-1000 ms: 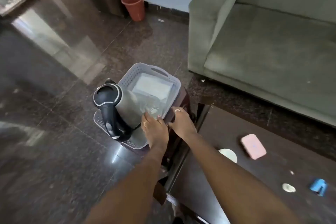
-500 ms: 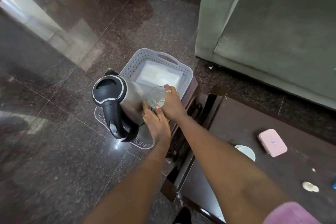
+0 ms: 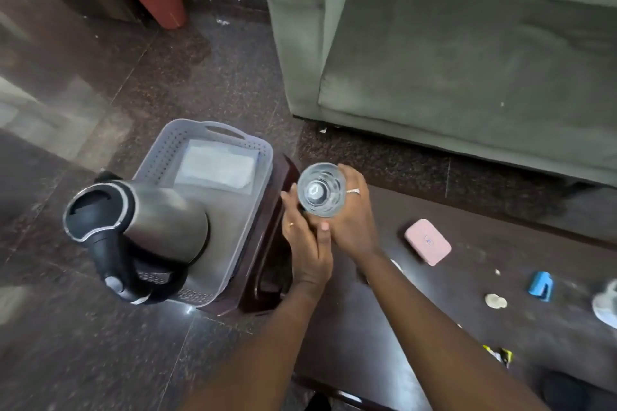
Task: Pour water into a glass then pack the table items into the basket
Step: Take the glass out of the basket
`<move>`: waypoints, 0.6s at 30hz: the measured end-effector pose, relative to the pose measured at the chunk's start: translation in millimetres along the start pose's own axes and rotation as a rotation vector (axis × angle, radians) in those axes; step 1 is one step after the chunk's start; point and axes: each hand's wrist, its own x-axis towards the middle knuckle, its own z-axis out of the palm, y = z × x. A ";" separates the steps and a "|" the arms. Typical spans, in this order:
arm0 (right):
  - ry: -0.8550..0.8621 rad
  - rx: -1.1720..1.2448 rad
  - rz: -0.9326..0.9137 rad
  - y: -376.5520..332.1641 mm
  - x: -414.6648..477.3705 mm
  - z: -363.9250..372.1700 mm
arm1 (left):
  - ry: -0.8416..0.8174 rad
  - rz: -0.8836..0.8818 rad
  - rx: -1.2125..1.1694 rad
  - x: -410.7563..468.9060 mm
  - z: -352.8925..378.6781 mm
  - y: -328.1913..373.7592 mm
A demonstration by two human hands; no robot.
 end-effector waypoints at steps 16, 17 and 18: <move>-0.107 -0.202 0.362 135.3 -26.4 -12.6 | -0.638 -0.354 0.024 -49.7 64.7 -55.0; -0.110 -0.198 0.371 135.5 -27.3 -11.8 | -0.649 -0.367 0.023 -50.2 63.3 -56.0; -0.116 -0.197 0.382 135.9 -28.5 -11.6 | -0.658 -0.375 0.024 -51.2 62.3 -56.4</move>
